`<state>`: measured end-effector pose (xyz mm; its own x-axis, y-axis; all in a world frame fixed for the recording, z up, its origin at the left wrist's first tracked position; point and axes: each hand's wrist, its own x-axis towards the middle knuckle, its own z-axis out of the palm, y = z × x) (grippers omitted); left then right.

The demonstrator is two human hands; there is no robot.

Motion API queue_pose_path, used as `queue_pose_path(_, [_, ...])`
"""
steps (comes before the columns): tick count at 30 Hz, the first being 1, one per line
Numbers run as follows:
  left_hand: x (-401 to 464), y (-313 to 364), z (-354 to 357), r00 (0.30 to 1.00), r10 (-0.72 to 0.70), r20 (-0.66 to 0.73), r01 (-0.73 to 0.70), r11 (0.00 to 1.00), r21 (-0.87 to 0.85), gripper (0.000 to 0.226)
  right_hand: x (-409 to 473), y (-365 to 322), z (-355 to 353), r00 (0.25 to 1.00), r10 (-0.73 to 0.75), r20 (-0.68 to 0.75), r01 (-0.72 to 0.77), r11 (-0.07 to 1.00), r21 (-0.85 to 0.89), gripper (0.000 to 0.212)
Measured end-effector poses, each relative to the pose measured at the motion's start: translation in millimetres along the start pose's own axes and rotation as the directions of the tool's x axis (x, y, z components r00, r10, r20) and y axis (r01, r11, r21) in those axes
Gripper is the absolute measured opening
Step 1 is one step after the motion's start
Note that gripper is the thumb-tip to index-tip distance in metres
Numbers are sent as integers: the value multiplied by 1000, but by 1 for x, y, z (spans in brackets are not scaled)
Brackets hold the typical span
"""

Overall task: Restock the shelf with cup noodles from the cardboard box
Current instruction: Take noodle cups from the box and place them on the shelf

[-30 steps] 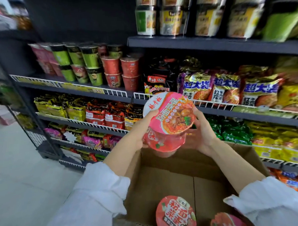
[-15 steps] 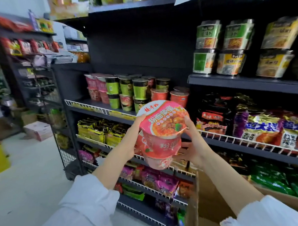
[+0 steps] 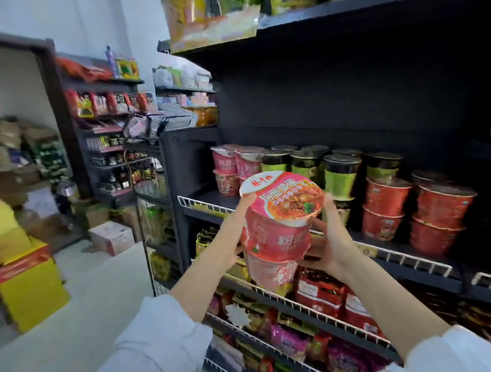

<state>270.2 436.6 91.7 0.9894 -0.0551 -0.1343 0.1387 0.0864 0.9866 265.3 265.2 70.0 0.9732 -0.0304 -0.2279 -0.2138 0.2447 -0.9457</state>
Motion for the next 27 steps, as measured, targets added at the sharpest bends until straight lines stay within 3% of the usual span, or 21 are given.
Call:
queue_pose_path(2, [41, 10, -24, 999, 20, -35, -20, 1000, -13, 59, 37, -6, 28, 999, -30, 23, 30, 1000, -7, 75])
queue_pose_path(6, [122, 38, -69, 991, 66, -118, -71, 996, -44, 44, 117, -30, 83, 994, -75, 77, 79, 996, -42, 65])
queue_pose_path(12, [234, 84, -134, 989, 78, -129, -86, 995, -59, 58, 231, -65, 164, 989, -115, 89, 120, 991, -57, 69])
queue_pose_path(15, [289, 100, -164, 991, 91, -103, -97, 994, -51, 47, 289, -71, 204, 987, -118, 111, 123, 992, -42, 75])
queue_pose_path(22, [419, 100, -227, 995, 77, -59, -82, 992, -93, 34, 399, -63, 272, 999, -26, -30, 27, 999, 32, 70])
queue_pose_path(24, [444, 89, -237, 1000, 15, -10, -16, 997, -72, 45, 419, -54, 284, 996, 22, -82, -19, 999, 48, 75])
queue_pose_path(27, [477, 68, -244, 999, -37, -19, 36, 998, -50, 90, 440, -40, 295, 989, 42, -145, -43, 999, -4, 84])
